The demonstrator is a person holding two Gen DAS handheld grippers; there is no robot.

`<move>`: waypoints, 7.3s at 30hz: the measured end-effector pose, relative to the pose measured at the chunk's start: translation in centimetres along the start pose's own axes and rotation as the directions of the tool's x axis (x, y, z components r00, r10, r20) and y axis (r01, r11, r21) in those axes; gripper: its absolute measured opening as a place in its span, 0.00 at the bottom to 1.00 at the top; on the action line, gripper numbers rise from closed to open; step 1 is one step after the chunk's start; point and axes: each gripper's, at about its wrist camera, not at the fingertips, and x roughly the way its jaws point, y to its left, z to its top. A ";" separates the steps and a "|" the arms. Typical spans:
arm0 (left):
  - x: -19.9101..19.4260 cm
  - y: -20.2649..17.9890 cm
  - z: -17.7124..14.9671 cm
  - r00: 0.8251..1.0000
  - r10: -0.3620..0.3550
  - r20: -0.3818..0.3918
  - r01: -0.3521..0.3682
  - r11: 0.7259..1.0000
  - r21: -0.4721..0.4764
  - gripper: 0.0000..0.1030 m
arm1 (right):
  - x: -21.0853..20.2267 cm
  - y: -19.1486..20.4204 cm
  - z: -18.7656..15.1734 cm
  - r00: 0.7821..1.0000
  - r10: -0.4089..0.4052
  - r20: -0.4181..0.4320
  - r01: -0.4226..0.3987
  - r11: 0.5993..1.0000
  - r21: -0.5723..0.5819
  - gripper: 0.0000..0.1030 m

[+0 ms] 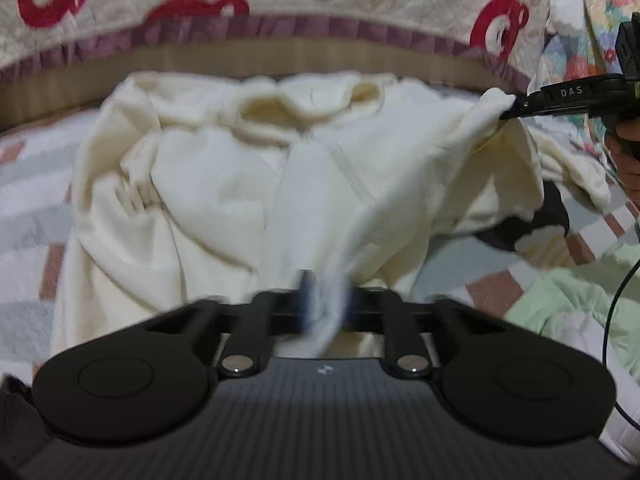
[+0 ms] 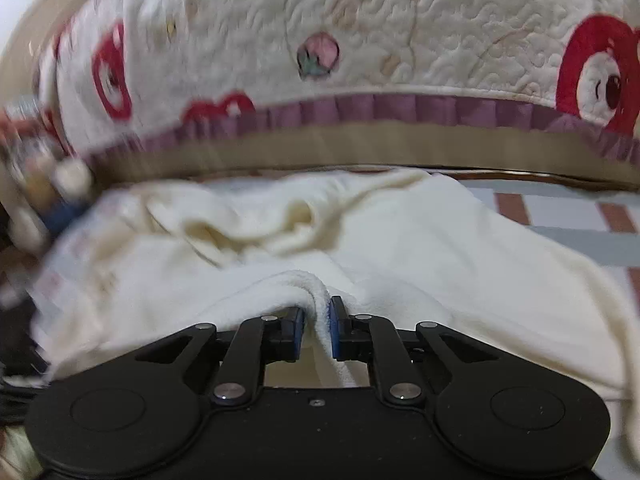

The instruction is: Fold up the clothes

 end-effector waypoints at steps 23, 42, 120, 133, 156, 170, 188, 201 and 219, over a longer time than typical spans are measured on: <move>0.6 -2.8 -3.2 0.994 -0.056 -0.097 0.061 0.997 0.053 0.65 | 1.7 -0.5 0.8 0.993 -0.115 0.027 0.118 0.969 -0.218 0.13; -1.2 2.1 -1.7 0.998 0.068 0.008 -0.066 0.990 -0.128 0.25 | 1.5 -2.8 -0.1 0.994 -0.109 0.010 0.110 0.984 -0.142 0.40; -15.6 1.2 -12.3 0.942 0.090 -0.322 -0.205 0.916 -0.344 0.04 | -20.4 -9.2 -19.1 0.995 -0.074 -0.063 0.083 0.985 0.154 0.04; -18.6 -1.0 -9.8 0.934 -0.060 -0.351 -0.024 0.973 -0.230 0.27 | -22.1 -6.4 -16.4 0.965 0.111 -0.239 -0.120 0.993 -0.020 0.26; -3.5 6.0 6.7 0.958 -0.270 -0.095 0.195 0.860 -0.471 0.52 | -3.9 6.3 13.9 0.931 0.013 -0.365 -0.186 0.877 -0.443 0.56; 13.7 9.8 8.2 0.972 -0.160 -0.174 0.038 0.831 -0.554 0.58 | 10.8 -6.8 10.3 0.950 -0.118 -0.287 -0.044 0.863 -0.503 0.36; 19.4 10.5 10.8 0.996 -0.059 -0.061 0.008 0.781 -0.625 0.10 | 16.0 -16.8 11.7 0.952 -0.047 -0.302 0.003 0.989 -0.145 0.62; 22.6 14.5 17.0 0.993 -0.106 -0.057 0.033 0.696 -0.717 0.10 | 15.1 -13.5 11.7 0.991 -0.002 -0.137 -0.031 0.970 -0.241 0.09; 21.3 7.0 15.2 0.981 0.125 -0.150 -0.145 0.981 -0.129 0.72 | 15.2 -15.4 13.3 0.957 -0.285 -0.051 0.262 0.926 -0.272 0.08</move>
